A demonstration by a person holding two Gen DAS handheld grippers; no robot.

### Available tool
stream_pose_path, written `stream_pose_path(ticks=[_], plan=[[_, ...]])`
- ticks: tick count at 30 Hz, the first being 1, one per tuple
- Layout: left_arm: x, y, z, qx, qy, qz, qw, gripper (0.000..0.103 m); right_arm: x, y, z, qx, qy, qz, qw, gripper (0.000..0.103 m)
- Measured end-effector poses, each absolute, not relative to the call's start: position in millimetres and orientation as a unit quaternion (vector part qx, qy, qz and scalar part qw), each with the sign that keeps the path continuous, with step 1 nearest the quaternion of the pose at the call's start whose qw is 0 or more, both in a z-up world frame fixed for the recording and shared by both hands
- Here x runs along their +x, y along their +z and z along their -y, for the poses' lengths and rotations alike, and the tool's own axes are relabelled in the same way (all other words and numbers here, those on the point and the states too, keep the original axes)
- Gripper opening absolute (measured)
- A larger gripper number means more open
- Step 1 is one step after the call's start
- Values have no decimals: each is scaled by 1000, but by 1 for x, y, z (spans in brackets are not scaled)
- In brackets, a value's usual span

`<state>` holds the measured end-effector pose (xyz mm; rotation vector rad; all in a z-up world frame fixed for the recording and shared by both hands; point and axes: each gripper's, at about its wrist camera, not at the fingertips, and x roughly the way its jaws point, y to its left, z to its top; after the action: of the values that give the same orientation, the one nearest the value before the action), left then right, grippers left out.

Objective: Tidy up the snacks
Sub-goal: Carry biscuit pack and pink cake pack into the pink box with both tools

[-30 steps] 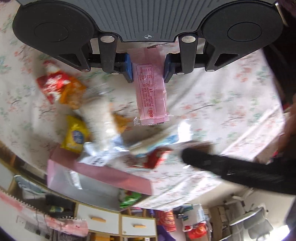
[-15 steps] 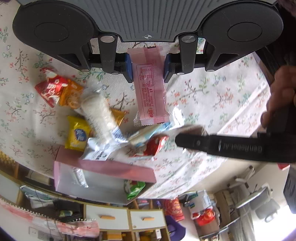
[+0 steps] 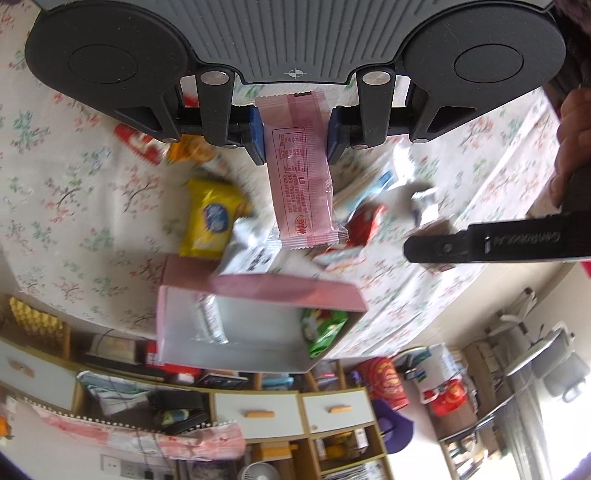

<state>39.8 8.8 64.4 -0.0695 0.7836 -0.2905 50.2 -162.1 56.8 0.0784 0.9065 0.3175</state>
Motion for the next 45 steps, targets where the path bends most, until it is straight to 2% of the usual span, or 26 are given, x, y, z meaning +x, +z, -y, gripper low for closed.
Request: stream_pose_path(ticks=[14,27,39,45], plan=[[103,54,16,29,-103,-372,922,38,116,56,183,50,106,-431,895,32],[145,53,15,-37,-128,-385,913,38,166,59,191,87,99,-422,897,32],[189,28,6,-78,-128,-423,894,38,229,42,209,232,104,-412,875,32],[193,25,6,-69,-121,-425,894,37,249,25,179,208,118,-438,867,33]])
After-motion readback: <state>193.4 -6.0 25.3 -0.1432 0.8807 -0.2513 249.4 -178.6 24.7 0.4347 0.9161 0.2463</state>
